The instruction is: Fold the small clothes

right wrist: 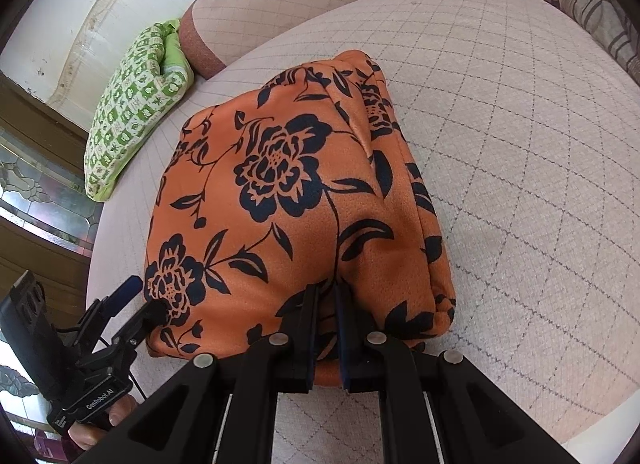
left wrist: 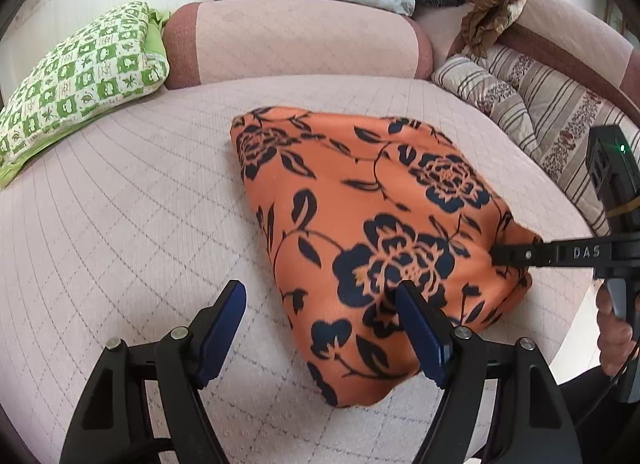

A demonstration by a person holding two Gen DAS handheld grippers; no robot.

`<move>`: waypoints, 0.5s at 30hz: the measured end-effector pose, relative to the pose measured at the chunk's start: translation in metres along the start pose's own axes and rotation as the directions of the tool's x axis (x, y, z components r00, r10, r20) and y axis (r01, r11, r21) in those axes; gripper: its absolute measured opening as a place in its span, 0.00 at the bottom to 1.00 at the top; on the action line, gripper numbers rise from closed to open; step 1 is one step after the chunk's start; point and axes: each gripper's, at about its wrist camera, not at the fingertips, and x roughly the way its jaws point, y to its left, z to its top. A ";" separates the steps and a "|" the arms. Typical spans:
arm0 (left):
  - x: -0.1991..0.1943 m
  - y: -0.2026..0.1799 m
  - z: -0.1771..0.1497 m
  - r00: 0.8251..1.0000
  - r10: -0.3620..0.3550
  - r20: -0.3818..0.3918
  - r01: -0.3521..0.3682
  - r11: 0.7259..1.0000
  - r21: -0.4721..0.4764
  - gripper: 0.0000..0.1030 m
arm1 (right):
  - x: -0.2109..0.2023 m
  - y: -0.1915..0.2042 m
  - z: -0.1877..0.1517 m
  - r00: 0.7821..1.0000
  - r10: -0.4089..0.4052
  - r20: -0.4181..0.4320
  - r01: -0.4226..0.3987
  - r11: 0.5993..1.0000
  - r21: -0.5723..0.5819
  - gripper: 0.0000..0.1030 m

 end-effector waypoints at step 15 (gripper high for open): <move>0.033 0.008 0.020 0.999 0.026 -0.042 -0.029 0.997 -0.073 0.78 | -0.001 -0.003 0.011 0.998 0.052 -0.042 -0.053 0.999 -0.011 0.10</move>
